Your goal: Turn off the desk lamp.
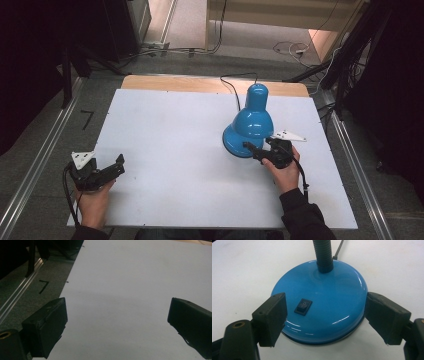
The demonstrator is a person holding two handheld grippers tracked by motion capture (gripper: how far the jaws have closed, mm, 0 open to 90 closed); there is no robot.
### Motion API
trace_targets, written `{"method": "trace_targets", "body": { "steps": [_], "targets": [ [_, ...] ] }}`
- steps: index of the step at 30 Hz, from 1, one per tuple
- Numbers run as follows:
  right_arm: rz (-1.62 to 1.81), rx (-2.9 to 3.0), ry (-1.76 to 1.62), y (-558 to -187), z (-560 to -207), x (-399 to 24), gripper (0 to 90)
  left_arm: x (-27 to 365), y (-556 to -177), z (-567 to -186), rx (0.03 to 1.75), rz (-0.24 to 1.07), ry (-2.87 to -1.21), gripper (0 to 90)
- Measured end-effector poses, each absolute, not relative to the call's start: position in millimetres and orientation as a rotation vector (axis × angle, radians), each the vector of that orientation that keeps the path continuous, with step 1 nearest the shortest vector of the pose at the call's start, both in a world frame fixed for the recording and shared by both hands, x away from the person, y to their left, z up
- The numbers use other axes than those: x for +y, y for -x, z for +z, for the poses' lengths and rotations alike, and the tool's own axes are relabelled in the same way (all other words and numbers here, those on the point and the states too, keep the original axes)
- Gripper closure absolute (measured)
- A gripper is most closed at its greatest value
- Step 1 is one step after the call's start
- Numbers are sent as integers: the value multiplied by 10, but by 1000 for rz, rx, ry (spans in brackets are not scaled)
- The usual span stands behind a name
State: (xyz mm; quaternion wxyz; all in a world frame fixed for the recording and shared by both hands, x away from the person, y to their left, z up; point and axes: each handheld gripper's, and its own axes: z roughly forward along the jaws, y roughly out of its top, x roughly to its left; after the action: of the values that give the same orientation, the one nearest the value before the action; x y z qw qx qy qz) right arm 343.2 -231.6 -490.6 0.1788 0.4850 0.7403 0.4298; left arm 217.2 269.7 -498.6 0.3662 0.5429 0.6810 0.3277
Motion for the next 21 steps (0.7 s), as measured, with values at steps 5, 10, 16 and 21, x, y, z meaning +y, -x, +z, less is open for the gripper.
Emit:
{"method": "trace_targets", "body": {
  "steps": [5, 10, 16, 21],
  "targets": [
    [1208, 2098, -1367, -3419, -4902, -2334, 167, 2698, -2172, -4986, 1753, 844, -1390, 34],
    [1201, 2097, -1363, -3392, -4897, -2351, 164, 2698, -2171, -4984, 1751, 844, -1392, 34],
    [1199, 2092, -1367, -3361, -4887, -2396, 164, 2699, -2171, -4984, 1752, 843, -1392, 34],
    [1199, 2085, -1367, -3336, -4877, -2449, 163, 2697, -2172, -4985, 1750, 843, -1393, 34]
  ]
}}
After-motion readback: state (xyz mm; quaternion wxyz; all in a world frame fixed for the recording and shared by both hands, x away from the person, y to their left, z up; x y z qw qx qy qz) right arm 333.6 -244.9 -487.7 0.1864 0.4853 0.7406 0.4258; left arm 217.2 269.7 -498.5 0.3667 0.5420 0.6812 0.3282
